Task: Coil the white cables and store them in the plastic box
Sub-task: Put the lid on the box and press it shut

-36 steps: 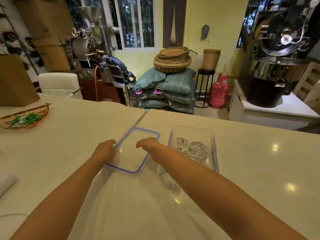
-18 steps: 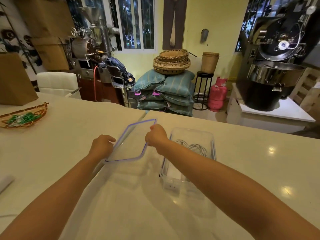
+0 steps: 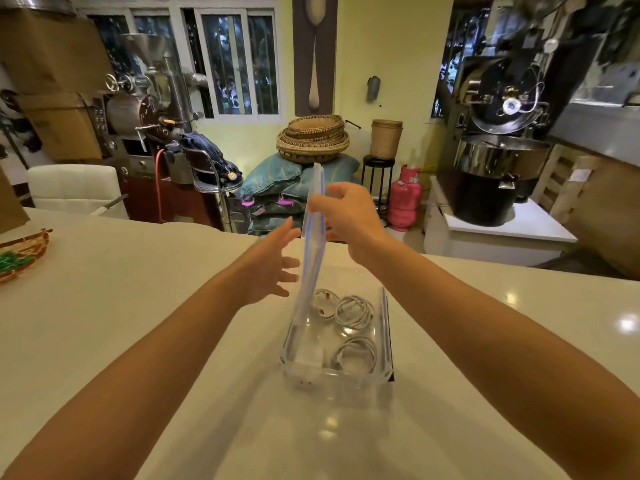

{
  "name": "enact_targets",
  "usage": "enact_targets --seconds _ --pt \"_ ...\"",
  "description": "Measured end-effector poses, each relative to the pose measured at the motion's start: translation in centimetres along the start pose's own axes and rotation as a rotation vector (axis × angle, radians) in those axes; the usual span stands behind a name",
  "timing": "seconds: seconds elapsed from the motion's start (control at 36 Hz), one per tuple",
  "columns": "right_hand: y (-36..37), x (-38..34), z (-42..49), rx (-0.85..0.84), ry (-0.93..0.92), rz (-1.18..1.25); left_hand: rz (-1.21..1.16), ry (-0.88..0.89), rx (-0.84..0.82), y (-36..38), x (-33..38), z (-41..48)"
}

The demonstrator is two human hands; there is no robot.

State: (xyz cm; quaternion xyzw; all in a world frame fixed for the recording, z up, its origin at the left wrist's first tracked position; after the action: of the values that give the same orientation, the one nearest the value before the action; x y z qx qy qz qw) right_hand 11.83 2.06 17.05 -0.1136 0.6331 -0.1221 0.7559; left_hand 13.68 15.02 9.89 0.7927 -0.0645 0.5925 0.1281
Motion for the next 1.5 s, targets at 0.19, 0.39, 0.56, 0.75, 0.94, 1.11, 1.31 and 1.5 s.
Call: enact_targets --seconds 0.19,0.39,0.56,0.75,0.94,1.11,1.31,1.5 --pt "-2.5 0.0 -2.0 0.094 -0.119 -0.072 -0.156 0.077 -0.303 5.3 3.7 -0.5" --pt "-2.5 1.6 -3.6 0.139 -0.268 -0.330 -0.200 0.159 -0.211 7.0 4.0 0.9" --pt "-4.2 4.0 -2.0 0.007 -0.140 -0.242 -0.182 0.195 -0.098 6.0 2.6 1.4" --pt "-7.6 9.4 0.7 0.179 0.042 -0.516 -0.204 0.222 0.066 3.9 1.8 1.2" --pt "-4.8 13.1 -0.3 -0.054 0.306 0.066 -0.128 0.184 0.208 3.0 -0.8 1.7" --pt "-2.5 14.5 -0.5 -0.054 0.363 0.247 0.135 0.148 0.381 1.9 -3.8 2.3" --pt "-1.3 15.3 -0.7 -0.014 0.362 0.071 0.206 0.100 0.397 1.8 -5.0 2.4" --pt "-1.0 16.2 -1.5 -0.009 0.361 -0.034 0.225 0.093 0.400 2.4 -5.9 2.3"
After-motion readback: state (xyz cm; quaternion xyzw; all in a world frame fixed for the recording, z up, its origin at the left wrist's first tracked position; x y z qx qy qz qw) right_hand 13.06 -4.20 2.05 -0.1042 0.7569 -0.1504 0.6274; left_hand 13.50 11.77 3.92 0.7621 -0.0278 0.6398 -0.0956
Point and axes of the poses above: each hand's wrist, its own z-axis towards the middle knuckle, its own y-axis out of the palm, x = y × z, the point moved 2 cm from there along z, towards the middle knuckle, and after that the axes turned 12 degrees about -z, right-handed, at the moved point
